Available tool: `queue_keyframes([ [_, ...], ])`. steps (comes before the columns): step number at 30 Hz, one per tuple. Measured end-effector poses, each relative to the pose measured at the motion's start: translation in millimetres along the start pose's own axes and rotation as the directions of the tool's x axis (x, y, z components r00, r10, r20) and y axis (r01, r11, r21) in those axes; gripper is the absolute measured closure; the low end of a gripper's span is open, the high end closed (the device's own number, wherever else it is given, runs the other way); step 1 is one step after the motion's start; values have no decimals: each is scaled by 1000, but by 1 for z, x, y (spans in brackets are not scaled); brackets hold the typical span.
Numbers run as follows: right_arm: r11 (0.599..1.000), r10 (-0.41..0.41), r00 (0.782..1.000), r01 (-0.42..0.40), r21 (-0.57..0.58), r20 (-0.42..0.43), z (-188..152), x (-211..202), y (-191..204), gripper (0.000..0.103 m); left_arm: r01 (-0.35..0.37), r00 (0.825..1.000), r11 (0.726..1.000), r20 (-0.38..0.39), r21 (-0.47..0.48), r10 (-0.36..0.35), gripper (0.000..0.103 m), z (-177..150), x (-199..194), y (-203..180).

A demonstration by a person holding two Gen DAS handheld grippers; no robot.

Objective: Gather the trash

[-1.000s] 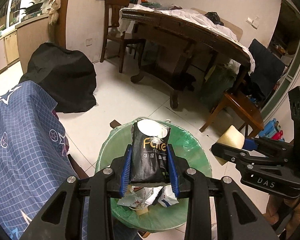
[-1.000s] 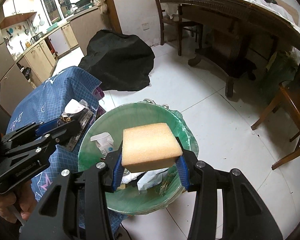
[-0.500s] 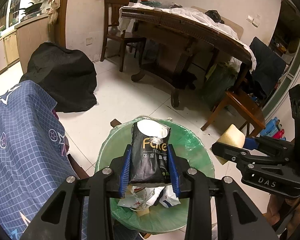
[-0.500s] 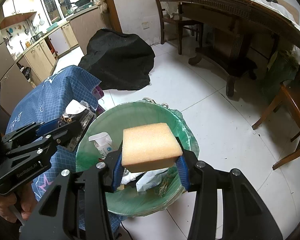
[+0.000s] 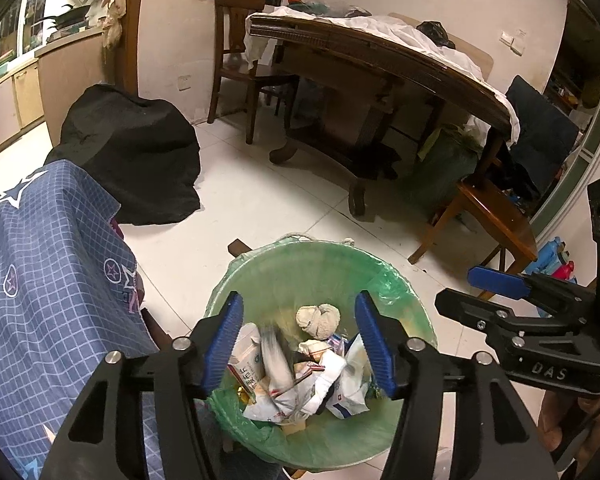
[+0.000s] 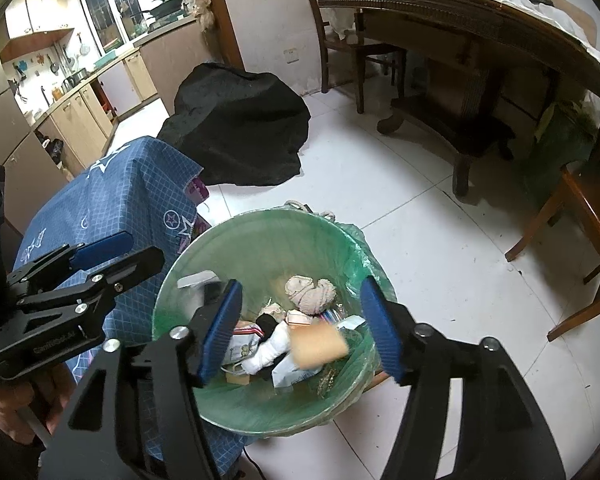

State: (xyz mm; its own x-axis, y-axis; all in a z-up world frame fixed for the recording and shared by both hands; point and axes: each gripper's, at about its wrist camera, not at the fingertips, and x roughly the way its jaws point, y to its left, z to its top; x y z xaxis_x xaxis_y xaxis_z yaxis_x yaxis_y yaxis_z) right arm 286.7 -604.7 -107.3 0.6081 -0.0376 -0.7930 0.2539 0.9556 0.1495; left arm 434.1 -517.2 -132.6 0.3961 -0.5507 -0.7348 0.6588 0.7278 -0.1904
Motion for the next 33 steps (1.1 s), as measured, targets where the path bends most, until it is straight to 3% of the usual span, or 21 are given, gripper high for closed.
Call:
queue_keyframes([
  [6, 1000, 0, 1000, 0, 9, 23, -3, -4, -1, 40, -15, 1000, 1000, 4, 3, 15, 42, 0, -3, 2],
  [12, 999, -48, 992, 49, -8, 113, -18, -30, 12, 16, -48, 998, 999, 49, 21, 46, 29, -4, -25, -2],
  [14, 998, -63, 986, 66, -13, 156, -28, -44, 20, 6, -57, 995, 998, 86, 39, 53, 20, -9, -43, -4],
  [19, 990, -132, 959, 142, -21, 249, -58, -77, 42, 6, -80, 981, 995, 180, 55, 69, 5, -29, -92, -8],
  [25, 987, -155, 924, 162, 9, 349, -98, -117, 62, 6, -125, 945, 992, 309, 28, 111, 5, -69, -165, 2],
  [33, 983, -177, 877, 180, 36, 446, -160, -172, 98, 6, -118, 910, 993, 399, -4, 110, 5, -137, -247, 11],
])
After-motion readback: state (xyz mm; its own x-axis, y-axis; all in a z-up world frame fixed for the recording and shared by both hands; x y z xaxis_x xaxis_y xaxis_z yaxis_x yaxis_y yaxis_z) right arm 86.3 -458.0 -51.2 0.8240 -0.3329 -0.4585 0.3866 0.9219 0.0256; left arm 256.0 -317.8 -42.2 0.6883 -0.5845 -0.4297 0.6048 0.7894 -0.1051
